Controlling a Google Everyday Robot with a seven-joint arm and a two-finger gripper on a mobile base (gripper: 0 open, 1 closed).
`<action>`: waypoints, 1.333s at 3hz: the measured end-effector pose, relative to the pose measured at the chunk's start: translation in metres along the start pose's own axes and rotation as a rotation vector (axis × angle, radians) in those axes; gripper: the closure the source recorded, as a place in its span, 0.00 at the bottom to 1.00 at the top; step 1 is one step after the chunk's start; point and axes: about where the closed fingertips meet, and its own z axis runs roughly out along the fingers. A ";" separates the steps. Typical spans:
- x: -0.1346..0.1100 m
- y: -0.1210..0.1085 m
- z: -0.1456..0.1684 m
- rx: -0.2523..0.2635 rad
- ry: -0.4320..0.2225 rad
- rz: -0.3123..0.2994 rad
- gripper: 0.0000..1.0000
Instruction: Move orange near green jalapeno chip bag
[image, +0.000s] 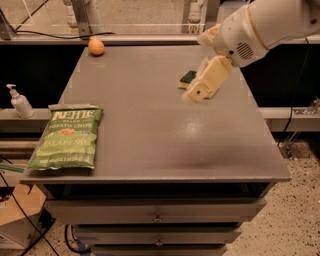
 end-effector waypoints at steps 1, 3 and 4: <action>-0.020 -0.017 0.039 -0.010 -0.084 0.047 0.00; -0.045 -0.060 0.099 0.041 -0.192 0.130 0.00; -0.045 -0.060 0.100 0.041 -0.192 0.130 0.00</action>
Offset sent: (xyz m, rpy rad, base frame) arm 0.1004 0.0835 -0.0272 0.2460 0.0147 -0.1145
